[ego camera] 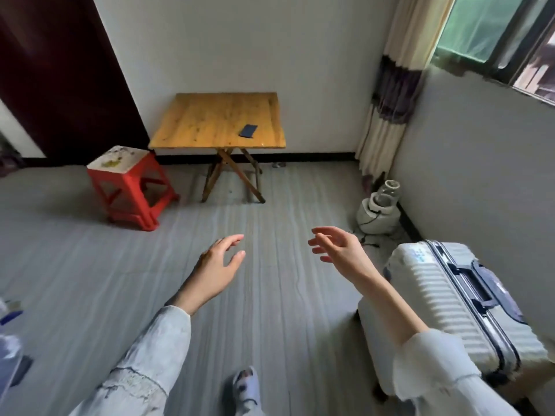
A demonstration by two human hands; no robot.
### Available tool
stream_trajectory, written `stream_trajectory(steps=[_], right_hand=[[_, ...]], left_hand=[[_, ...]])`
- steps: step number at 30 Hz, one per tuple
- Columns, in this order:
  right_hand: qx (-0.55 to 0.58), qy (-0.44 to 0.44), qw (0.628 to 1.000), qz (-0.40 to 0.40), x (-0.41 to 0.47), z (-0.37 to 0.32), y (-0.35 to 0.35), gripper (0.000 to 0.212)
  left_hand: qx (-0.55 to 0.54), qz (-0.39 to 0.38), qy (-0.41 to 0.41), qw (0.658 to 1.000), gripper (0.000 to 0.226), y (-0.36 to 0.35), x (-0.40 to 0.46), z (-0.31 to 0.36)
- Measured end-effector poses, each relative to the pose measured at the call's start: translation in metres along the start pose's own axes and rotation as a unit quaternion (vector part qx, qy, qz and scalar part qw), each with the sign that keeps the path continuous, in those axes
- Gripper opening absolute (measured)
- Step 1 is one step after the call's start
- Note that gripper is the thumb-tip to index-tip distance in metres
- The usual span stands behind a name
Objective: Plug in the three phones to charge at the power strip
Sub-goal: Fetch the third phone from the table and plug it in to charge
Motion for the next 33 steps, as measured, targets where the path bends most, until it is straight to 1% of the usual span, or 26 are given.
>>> stream_trajectory(steps=[6,11,15,17,24,28,33], right_hand=[[-0.017,0.019,1.000,0.004,0.141,-0.037,-0.030,0.022],[-0.026,0.001,1.000,0.010,0.245,-0.059,-0.048,0.022],[-0.031,-0.014,0.999,0.013,0.318,-0.065,-0.055,0.022],[-0.033,-0.017,0.999,0.014,0.358,-0.068,-0.059,0.023],[-0.030,-0.019,0.999,-0.008,0.518,-0.076,-0.074,0.022],[-0.036,-0.031,0.998,-0.034,0.613,-0.084,-0.079,0.024],[-0.055,-0.047,0.996,-0.043,0.716,-0.093,-0.087,0.025]], left_hand=[[-0.004,-0.003,0.001,1.000,0.034,0.043,0.133,-0.050],[-0.007,-0.015,0.008,1.000,0.034,0.074,0.239,-0.083],[-0.009,-0.047,0.019,0.999,0.034,0.082,0.307,-0.109],[-0.009,-0.051,0.022,0.998,0.034,0.087,0.343,-0.123],[0.001,-0.040,0.037,0.998,0.033,0.104,0.485,-0.165],[0.008,-0.044,0.064,0.997,0.032,0.115,0.567,-0.184],[0.017,-0.035,0.089,0.995,0.032,0.130,0.654,-0.206]])
Point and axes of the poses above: each hand's wrist, its own x-axis towards the middle knuckle, its own y-axis out of the back of the hand, z = x × y, the point moved 1 cm from there along x, towards the middle knuckle, and after that the axes turned 4 degrees about -z, right-handed, at the moved point
